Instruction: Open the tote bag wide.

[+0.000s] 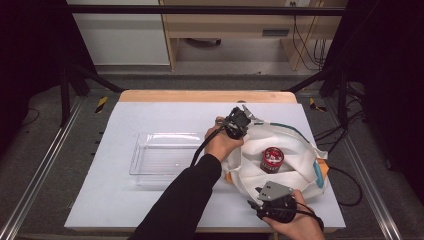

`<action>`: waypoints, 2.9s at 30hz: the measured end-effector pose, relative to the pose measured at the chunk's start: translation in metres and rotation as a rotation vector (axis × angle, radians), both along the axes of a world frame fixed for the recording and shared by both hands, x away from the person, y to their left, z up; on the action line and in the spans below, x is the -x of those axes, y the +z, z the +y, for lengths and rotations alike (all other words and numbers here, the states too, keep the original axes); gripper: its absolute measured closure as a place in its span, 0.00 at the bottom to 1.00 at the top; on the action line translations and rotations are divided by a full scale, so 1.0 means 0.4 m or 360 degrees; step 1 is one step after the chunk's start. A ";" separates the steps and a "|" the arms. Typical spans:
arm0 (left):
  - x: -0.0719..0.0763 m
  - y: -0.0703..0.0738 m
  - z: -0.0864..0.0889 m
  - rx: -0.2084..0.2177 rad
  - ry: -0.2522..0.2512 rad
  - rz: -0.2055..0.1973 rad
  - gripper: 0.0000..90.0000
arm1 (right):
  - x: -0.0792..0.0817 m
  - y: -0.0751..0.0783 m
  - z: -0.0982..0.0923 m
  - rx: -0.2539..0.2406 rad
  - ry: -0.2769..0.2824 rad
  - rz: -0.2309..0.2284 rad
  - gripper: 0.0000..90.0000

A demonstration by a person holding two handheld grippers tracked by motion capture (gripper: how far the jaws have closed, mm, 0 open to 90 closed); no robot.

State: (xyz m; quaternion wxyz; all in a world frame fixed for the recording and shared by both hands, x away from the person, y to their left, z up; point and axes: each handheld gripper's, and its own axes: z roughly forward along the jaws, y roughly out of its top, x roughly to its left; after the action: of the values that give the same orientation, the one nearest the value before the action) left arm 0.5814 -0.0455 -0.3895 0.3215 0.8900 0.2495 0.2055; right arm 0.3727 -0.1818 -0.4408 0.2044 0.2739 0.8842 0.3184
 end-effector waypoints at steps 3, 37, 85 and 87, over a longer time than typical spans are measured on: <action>0.000 -0.002 0.001 0.0006 0.0000 0.0002 0.98 | -0.008 -0.004 0.016 0.0035 0.0021 0.0021 0.78; 0.008 -0.037 -0.002 -0.0019 0.0040 0.0014 0.89 | -0.010 -0.042 0.038 -0.0055 0.0117 0.0088 0.81; 0.316 -0.080 0.109 0.0180 -0.0214 -0.0044 0.75 | -0.055 0.091 -0.342 0.0068 -0.0800 -0.0180 0.97; 0.316 -0.084 0.107 0.0174 -0.0217 -0.0042 0.80 | -0.053 0.083 -0.353 0.0072 -0.0812 -0.0161 0.99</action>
State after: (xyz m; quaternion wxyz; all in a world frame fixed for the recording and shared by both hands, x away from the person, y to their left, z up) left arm 0.4550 -0.0027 -0.4229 0.3861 0.8832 0.1951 0.1810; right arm 0.3938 -0.3230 -0.4077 0.3280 0.4672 0.7821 0.2499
